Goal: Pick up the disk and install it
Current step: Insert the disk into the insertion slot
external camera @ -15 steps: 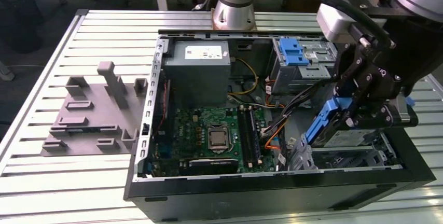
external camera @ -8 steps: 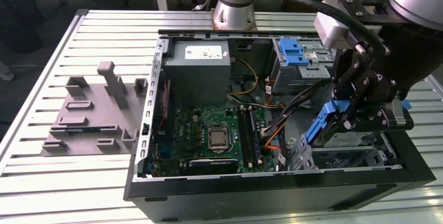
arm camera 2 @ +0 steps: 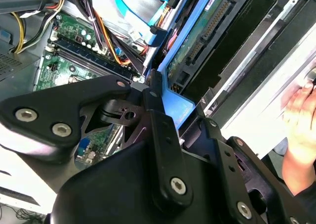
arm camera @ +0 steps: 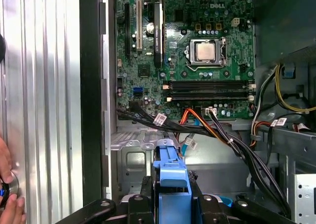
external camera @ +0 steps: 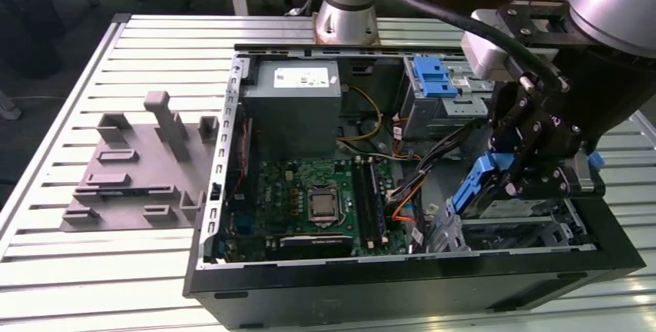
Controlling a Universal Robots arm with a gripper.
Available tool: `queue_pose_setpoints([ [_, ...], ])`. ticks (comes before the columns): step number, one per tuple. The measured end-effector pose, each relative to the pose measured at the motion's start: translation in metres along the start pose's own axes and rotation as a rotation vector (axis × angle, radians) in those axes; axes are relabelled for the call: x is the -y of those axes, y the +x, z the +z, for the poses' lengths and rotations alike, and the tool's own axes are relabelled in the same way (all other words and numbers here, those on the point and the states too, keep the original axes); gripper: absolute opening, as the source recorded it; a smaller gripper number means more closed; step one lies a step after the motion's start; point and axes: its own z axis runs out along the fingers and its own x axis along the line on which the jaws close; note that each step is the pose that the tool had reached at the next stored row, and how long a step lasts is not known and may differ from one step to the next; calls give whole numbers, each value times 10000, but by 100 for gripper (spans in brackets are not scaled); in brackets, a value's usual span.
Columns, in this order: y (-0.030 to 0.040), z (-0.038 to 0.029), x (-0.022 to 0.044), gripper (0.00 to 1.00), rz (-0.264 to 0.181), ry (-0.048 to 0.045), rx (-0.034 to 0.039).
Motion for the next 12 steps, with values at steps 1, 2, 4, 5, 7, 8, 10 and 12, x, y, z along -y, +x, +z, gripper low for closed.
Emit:
queue_pose_setpoints([
  [1,0,9,0,37,0,0,0],
  [2,0,17,0,37,0,0,0],
  [4,1,36,0,37,0,0,0],
  [5,1,46,0,37,0,0,0],
  [7,1,63,0,37,0,0,0],
  [8,1,72,0,37,0,0,0],
  [10,1,90,0,37,0,0,0],
  [12,2,107,0,37,0,0,0],
])
